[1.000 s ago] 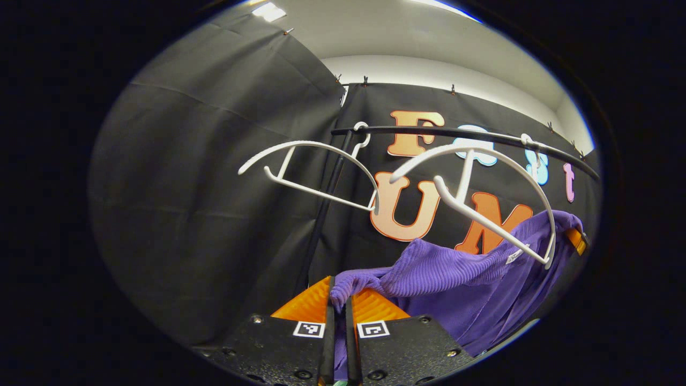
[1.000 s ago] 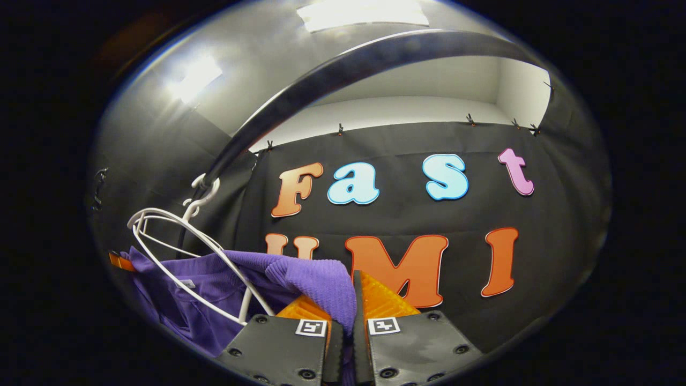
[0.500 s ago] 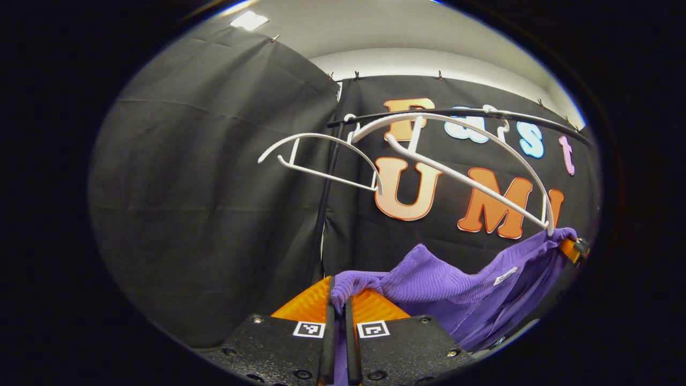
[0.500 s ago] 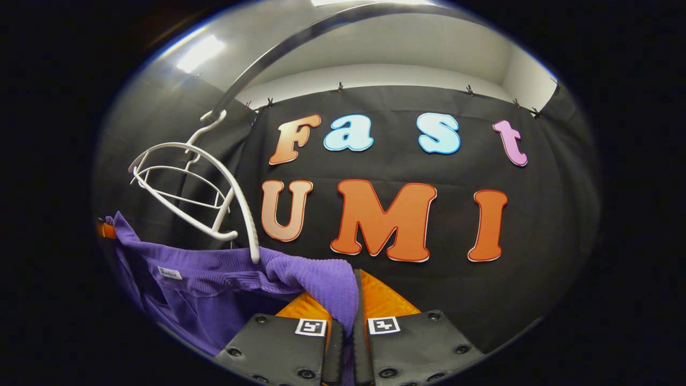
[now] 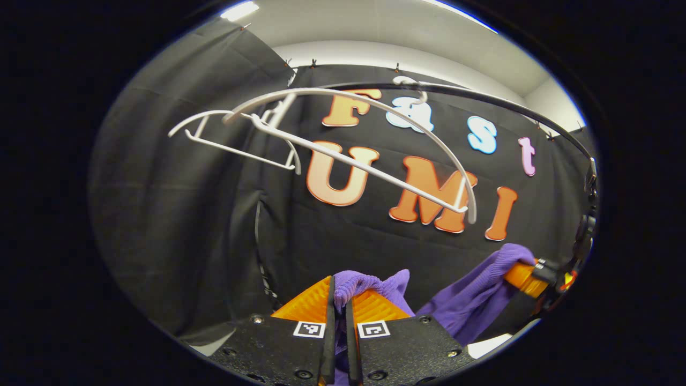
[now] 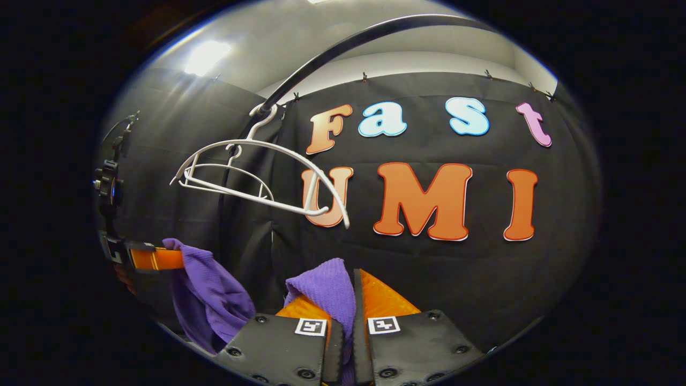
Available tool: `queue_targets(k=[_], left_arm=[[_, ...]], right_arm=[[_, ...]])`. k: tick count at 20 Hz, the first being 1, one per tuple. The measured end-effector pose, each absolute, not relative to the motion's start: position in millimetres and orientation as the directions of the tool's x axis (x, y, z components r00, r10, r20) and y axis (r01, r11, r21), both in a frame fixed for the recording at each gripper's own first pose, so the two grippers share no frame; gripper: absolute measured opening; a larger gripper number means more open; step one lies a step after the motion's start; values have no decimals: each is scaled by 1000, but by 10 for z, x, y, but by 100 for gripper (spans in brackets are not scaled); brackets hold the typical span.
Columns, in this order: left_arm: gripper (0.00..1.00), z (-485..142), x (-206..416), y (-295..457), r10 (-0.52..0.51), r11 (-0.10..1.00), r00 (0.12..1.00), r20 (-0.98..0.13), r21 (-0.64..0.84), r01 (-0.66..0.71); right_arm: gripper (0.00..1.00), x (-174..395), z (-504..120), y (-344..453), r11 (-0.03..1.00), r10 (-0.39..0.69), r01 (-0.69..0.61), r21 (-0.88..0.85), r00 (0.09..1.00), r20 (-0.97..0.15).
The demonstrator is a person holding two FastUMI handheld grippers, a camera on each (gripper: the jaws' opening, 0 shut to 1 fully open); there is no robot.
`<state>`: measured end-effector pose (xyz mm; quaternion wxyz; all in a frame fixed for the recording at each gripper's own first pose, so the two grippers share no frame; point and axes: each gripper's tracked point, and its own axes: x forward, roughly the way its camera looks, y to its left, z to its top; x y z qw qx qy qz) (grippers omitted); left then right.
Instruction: Grasp the clothes on the hanger with both hands and then place them into the laundry hamper below.
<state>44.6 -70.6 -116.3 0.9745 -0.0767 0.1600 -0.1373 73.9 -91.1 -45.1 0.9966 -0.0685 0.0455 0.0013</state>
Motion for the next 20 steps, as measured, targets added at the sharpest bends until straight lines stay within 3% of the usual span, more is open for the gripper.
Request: queue_targets(k=[3,7,11,15,16,18,20], left_arm=[[11,-1450,342,-1166,-417,893,844,-338,-325,311],[10,-2323,189,-1163,-373,921,765,-525,-313,234],[11,-3090,-242,-1180,-352,935,591,-726,-303,185],[14,-3593,-447,-1136,-287,958,488,-824,-242,154],[17,-3630,-504,-1097,-270,963,466,-843,-231,141],[37,-3743,-727,-966,-261,965,422,-868,-234,114],[62,-3856,-846,-897,-249,968,405,-880,-238,78]], right_arm=[[15,727,-778,-791,999,23,-29,-33,986,-164],[15,676,-1596,-978,999,-20,27,17,939,-344],[15,459,-2449,-1048,999,-12,33,30,846,-533],[15,311,-3172,-1046,999,-14,46,29,743,-669],[15,244,-3352,-1026,998,-8,46,34,707,-707],[22,27,-3666,-1063,997,-20,67,29,643,-766],[53,-113,-3877,-1055,995,-14,91,51,599,-801]])
